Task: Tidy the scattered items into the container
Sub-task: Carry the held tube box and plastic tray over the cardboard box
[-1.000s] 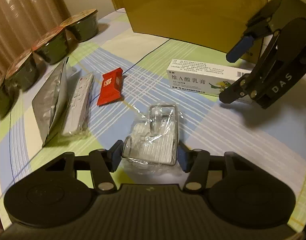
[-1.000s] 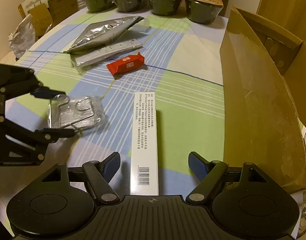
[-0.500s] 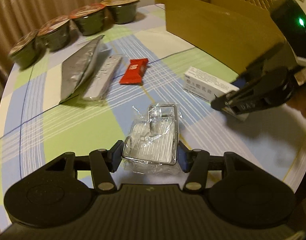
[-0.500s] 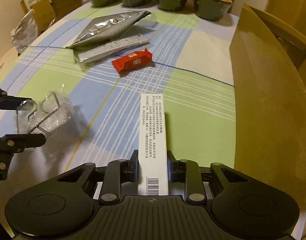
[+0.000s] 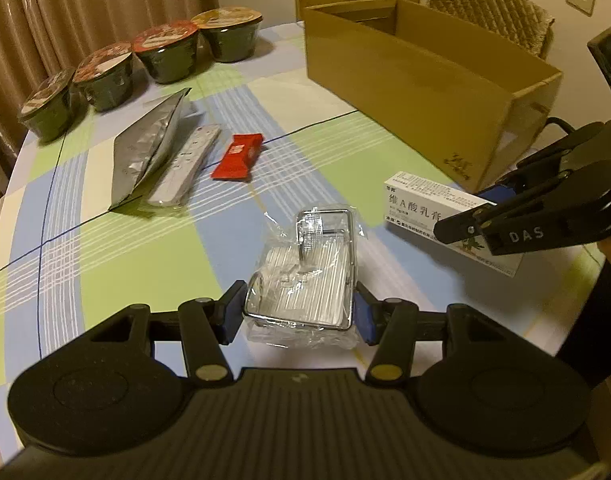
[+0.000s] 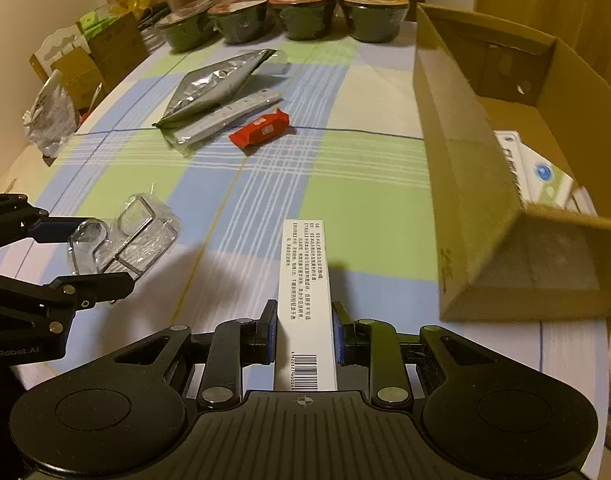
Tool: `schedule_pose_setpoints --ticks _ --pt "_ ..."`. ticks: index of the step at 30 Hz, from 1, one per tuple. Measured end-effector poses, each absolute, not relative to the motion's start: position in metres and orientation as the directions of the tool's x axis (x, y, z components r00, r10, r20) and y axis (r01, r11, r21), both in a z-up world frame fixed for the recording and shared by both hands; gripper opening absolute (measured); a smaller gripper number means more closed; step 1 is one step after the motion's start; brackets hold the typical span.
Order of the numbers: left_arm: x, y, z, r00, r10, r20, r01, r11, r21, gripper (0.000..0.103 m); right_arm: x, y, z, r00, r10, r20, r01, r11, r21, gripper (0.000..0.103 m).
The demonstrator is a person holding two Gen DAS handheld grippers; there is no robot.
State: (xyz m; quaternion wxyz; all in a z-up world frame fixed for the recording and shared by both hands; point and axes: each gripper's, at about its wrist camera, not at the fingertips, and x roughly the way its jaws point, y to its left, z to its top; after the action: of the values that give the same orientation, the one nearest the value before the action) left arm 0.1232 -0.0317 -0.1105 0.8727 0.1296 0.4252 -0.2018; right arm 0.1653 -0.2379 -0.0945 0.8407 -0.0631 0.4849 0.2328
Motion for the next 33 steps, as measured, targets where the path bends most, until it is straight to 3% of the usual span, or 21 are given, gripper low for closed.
schedule_pose_setpoints --ticks 14,33 --pt "0.111 -0.058 -0.068 0.598 -0.237 -0.766 0.460 0.884 0.086 0.050 0.144 -0.280 -0.029 0.549 0.361 -0.754 -0.396 0.906 0.146 0.028" --pt "0.134 -0.158 -0.018 0.607 -0.362 -0.708 0.579 0.812 0.081 0.050 0.162 -0.370 0.023 0.697 0.260 -0.668 -0.240 0.963 0.124 0.028"
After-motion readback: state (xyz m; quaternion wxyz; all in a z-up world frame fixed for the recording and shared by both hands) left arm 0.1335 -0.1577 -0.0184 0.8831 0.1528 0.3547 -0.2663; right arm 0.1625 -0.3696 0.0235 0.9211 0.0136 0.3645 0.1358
